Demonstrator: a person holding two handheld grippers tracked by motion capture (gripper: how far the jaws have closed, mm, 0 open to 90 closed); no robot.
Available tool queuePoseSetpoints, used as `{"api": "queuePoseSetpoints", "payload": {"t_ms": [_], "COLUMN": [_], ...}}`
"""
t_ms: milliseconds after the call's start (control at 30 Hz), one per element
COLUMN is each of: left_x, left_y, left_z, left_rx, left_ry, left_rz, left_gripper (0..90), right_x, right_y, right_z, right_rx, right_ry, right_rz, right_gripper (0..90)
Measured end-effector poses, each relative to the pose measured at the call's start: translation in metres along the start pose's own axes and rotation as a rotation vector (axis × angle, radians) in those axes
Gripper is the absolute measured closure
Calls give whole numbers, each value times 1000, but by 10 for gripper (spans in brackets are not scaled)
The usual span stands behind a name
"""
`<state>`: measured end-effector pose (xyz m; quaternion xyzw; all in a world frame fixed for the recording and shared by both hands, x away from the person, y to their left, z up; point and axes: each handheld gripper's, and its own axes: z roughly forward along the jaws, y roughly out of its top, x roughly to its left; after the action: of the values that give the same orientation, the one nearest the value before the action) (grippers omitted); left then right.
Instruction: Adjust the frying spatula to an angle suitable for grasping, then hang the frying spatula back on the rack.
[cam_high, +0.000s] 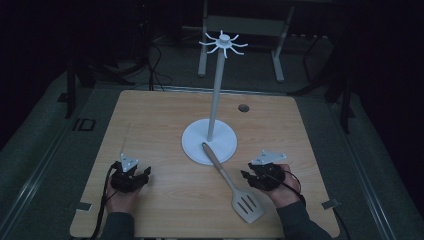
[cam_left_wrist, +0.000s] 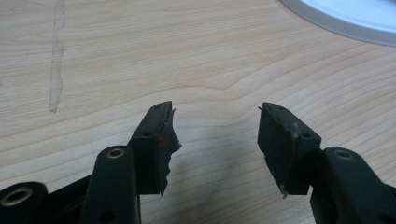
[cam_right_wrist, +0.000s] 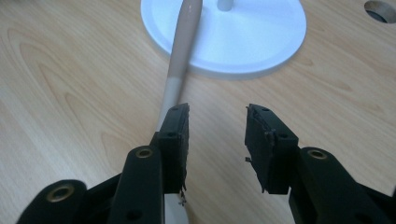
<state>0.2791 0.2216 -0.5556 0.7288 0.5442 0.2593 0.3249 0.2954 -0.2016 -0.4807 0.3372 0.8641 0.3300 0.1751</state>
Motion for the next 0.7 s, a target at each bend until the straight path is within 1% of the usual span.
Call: {"api": "queuePoseSetpoints", "payload": {"t_ms": [100,200,400,533,700], "left_x": [1,3,3,3,4], "left_y": [0,0,-1,0,0], "left_z": [1,1,0,0,0], "left_rx": [3,-1,-6,-5,-6], "left_ry": [5,8,9,10,10], "left_rz": [-9,-27,-27,-29,-30], "left_gripper": [460,460,458,458,457], "right_x": [-2,-3,-5,-5,-4], "right_y": [8,14,19,21,25], "right_z": [-1,-1,1,4,8], "right_rx": [-2,-2,22,36,39], "right_ry": [-1,-2,-10,-10,-9], "right_rz": [19,37,54,59,63], "right_gripper": [593,583,548,543,543]}}
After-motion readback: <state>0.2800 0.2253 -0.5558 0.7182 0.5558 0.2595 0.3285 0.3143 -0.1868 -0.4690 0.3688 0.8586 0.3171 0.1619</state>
